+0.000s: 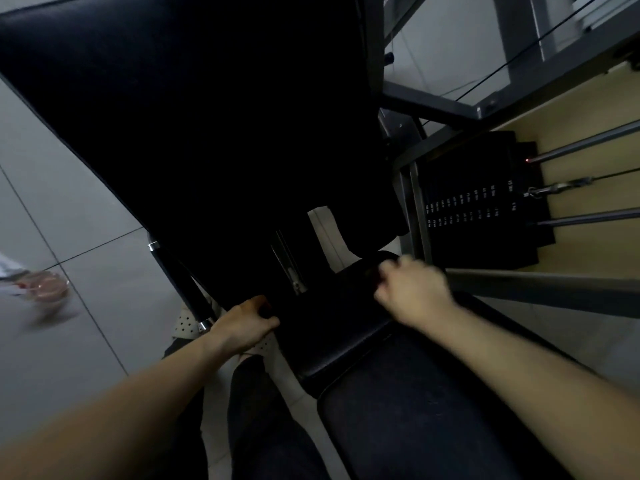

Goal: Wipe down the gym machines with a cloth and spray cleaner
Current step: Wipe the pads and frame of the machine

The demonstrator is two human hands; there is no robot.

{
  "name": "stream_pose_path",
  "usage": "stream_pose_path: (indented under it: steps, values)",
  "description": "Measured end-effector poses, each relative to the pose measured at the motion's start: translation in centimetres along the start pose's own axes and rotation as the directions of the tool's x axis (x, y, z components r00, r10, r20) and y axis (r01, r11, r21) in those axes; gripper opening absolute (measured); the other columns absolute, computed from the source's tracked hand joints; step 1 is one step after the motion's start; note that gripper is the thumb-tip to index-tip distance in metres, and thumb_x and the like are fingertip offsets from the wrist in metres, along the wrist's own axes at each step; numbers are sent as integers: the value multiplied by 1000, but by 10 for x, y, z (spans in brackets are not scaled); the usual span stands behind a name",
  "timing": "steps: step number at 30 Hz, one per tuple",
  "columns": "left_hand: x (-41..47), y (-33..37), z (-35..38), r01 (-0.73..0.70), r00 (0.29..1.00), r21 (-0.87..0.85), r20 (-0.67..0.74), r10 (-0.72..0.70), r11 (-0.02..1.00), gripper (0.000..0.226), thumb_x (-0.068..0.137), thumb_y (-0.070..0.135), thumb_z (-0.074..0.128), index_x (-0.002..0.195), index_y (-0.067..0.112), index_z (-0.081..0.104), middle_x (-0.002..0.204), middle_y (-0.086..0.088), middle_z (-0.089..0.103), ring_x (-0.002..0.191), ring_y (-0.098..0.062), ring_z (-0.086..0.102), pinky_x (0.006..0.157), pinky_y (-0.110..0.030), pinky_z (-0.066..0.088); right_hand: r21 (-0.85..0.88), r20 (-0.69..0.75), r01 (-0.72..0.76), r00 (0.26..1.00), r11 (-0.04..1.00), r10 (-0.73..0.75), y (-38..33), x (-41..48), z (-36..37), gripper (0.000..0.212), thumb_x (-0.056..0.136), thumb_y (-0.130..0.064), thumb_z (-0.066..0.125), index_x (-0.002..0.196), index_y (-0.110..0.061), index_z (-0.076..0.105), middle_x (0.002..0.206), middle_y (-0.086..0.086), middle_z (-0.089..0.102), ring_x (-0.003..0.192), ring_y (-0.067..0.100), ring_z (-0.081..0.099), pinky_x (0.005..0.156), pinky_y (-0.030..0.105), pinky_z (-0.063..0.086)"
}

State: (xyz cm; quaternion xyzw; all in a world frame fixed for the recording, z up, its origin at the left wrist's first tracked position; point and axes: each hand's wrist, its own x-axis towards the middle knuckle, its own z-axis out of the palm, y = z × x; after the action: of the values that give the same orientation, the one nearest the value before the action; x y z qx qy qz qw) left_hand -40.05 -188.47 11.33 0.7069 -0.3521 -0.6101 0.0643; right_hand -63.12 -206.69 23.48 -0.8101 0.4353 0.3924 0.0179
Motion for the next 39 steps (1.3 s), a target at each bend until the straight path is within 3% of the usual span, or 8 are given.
stream_pose_path:
  steps: [5, 14, 18, 22, 26, 32, 36, 39]
  values:
    - [1, 6, 6, -1, 999, 149, -52, 9, 989, 45, 97, 45, 60, 137, 25, 54, 129, -2, 65, 114, -24, 62, 91, -34, 51, -56, -25, -322, 947, 945, 321, 8, 9, 10, 37, 99, -36, 45, 125, -11, 48, 117, 15, 56, 96, 28, 59, 63, 33, 37]
    - [-14, 39, 3, -96, 985, 480, -83, 154, 872, 25, 99, 30, 54, 122, 25, 62, 116, -5, 69, 104, -25, 66, 80, -34, 53, 240, -87, 414, 910, 878, -405, -103, -95, -11, 36, 95, -40, 57, 121, -15, 55, 114, 15, 56, 100, 34, 58, 77, 43, 45]
    - [-15, 52, 3, -133, 987, 475, -16, 160, 870, 24, 98, 28, 55, 120, 22, 64, 118, -3, 69, 108, -24, 65, 85, -32, 54, 83, -62, -16, 998, 996, 21, -11, -34, -9, 39, 99, -40, 51, 130, -15, 51, 122, 14, 54, 108, 33, 57, 83, 41, 45]
    - [-16, 75, 1, -136, 990, 458, 42, 131, 878, 27, 98, 38, 56, 121, 26, 64, 117, 0, 69, 108, -21, 66, 84, -30, 53, 112, -34, -329, 942, 938, 335, 10, -18, -5, 43, 95, -29, 57, 135, -13, 50, 128, 17, 53, 113, 34, 54, 90, 42, 44]
    - [-29, 115, 1, -45, 998, 7, -47, 45, 999, 16, 103, 37, 57, 98, 26, 69, 100, -3, 71, 86, -18, 65, 79, -33, 53, 233, -6, -99, 995, 968, 103, -68, -80, -25, 38, 93, -30, 54, 127, -12, 52, 126, 14, 53, 110, 32, 52, 91, 42, 39]
    - [-80, 184, 15, 110, 943, -698, 298, 148, 707, 34, 103, 38, 55, 107, 8, 69, 102, -5, 72, 92, -14, 69, 82, -20, 55, 758, 155, -123, 988, 641, 6, -40, -118, -53, 30, 103, -30, 43, 119, -16, 64, 125, 6, 54, 114, 28, 55, 100, 43, 45]
    - [-98, 194, 51, -324, 877, -296, 261, 403, 898, 71, 95, 60, 49, 156, 25, 40, 158, 6, 37, 147, -9, 31, 127, -32, 18, 717, -104, -149, 943, 681, 316, 38, -179, -67, 26, 99, -23, 53, 116, -17, 72, 138, 6, 57, 118, 30, 58, 102, 42, 46]
    - [-98, 193, 71, -687, 724, 72, 157, 672, 723, 58, 105, 48, 36, 159, 27, 34, 162, 7, 30, 150, -8, 22, 123, -24, 16, 649, -258, -431, 651, 627, 714, 105, -265, -59, 29, 93, -16, 55, 118, -8, 67, 127, 17, 61, 109, 40, 58, 95, 50, 48]
